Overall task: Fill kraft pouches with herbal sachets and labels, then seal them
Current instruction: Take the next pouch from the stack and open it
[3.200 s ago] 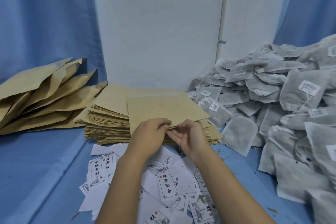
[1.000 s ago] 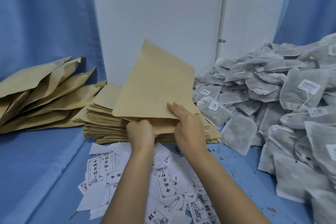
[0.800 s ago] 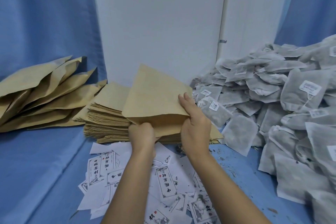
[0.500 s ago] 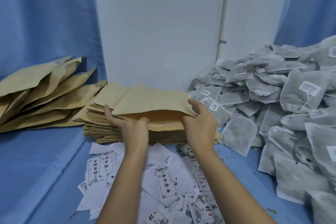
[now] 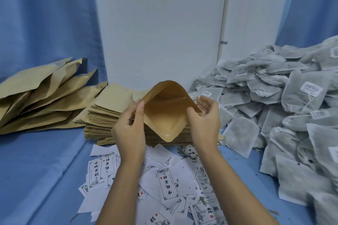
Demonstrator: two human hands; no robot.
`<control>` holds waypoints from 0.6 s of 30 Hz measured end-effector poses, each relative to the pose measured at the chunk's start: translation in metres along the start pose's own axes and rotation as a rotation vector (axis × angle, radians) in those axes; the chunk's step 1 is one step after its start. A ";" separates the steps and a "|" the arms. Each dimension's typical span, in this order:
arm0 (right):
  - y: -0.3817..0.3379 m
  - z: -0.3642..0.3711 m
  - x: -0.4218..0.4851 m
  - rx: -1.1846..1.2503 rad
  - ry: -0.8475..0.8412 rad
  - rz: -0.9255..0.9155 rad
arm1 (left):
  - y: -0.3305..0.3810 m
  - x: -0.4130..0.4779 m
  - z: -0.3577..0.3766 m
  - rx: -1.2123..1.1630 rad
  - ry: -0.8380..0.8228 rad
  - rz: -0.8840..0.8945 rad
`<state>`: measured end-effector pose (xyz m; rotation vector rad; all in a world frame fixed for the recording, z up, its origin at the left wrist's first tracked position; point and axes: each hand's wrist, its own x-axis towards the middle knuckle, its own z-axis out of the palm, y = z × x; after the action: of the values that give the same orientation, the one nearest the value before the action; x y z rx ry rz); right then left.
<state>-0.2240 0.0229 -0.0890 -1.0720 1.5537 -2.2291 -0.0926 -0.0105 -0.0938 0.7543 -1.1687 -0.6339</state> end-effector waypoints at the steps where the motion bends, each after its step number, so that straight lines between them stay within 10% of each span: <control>1: 0.000 0.001 0.000 0.007 -0.003 -0.003 | 0.000 -0.001 0.002 0.004 -0.002 0.004; 11: 0.000 0.001 0.001 0.229 0.070 -0.012 | 0.000 -0.007 0.011 0.161 0.017 0.252; 18: -0.011 -0.016 0.021 0.682 0.505 0.311 | 0.010 -0.013 0.021 0.260 0.000 0.426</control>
<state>-0.2469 0.0270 -0.0732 -0.0764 0.8568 -2.5910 -0.1155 0.0012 -0.0889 0.6913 -1.3755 -0.1285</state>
